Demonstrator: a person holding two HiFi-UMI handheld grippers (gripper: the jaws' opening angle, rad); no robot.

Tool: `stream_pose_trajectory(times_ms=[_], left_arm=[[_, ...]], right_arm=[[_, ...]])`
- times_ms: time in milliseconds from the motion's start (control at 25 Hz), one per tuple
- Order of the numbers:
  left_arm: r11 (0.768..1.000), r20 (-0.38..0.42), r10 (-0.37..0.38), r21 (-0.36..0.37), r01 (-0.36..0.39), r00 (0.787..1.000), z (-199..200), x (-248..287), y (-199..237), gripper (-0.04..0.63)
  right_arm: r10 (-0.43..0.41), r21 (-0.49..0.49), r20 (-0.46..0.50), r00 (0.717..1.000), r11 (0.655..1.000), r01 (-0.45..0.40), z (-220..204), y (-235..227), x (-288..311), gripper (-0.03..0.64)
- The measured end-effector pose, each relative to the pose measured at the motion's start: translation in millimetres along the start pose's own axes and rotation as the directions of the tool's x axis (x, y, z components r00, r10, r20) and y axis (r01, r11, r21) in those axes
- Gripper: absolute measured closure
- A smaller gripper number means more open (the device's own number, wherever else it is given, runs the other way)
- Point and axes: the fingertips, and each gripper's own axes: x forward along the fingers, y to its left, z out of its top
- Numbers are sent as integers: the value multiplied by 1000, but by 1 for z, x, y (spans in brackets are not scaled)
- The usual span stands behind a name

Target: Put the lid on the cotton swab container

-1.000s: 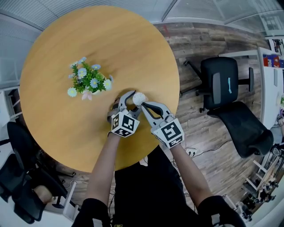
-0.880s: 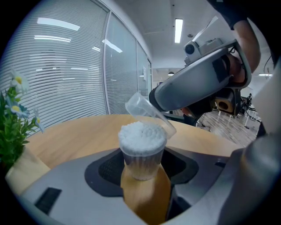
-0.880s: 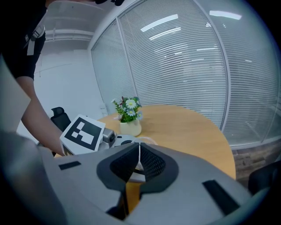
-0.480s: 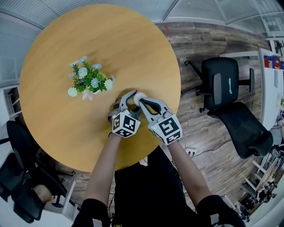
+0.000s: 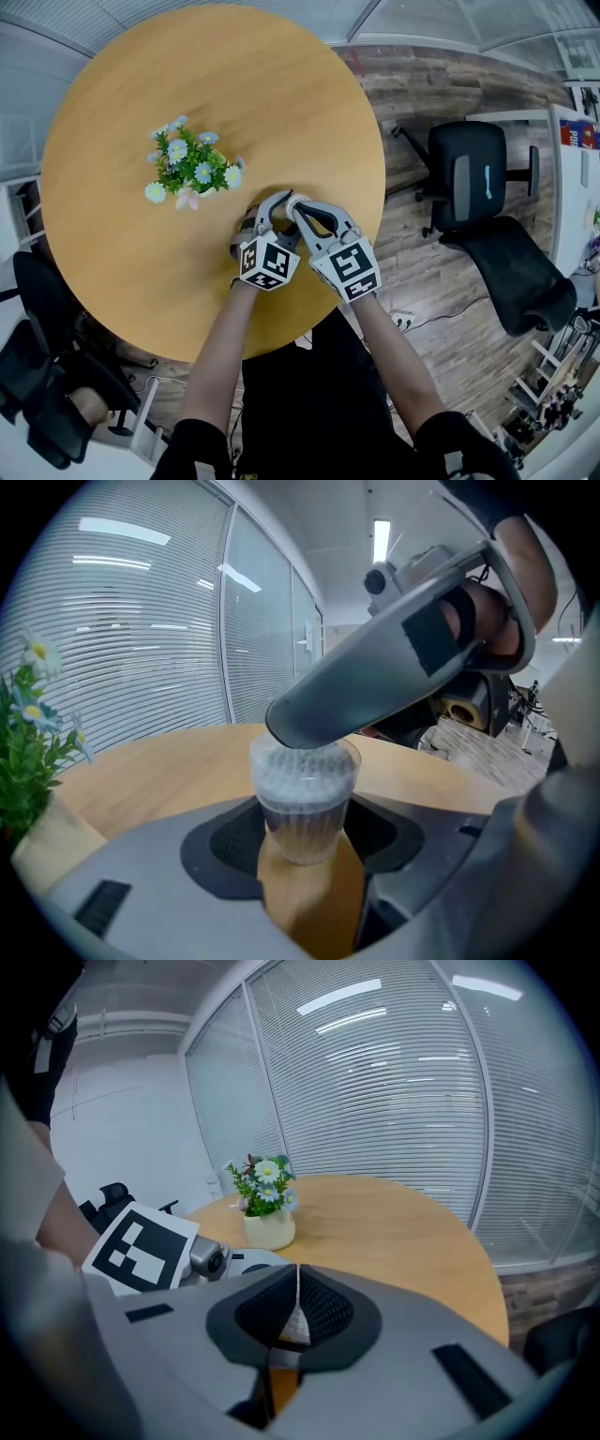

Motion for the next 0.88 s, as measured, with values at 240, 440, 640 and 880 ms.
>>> stream_pose_trajectory(times_ms=[240, 440, 640, 880], left_arm=[[1000, -3, 1, 1, -1, 1000, 1, -1, 0, 339], [1000, -10, 4, 2, -4, 1000, 1, -1, 0, 341], [1000, -10, 4, 2, -4, 1000, 0, 0, 0, 341], [1000, -13, 5, 3, -4, 1000, 0, 0, 1, 341]], right_arm=[[14, -25, -39, 999, 1000, -15, -3, 1, 4, 609], [-12, -160, -78, 997, 987, -1, -3, 3, 4, 609], [-46, -226, -100, 994, 974, 22, -7, 4, 4, 609], [-38, -267, -98, 994, 964, 10, -6, 5, 5, 609]])
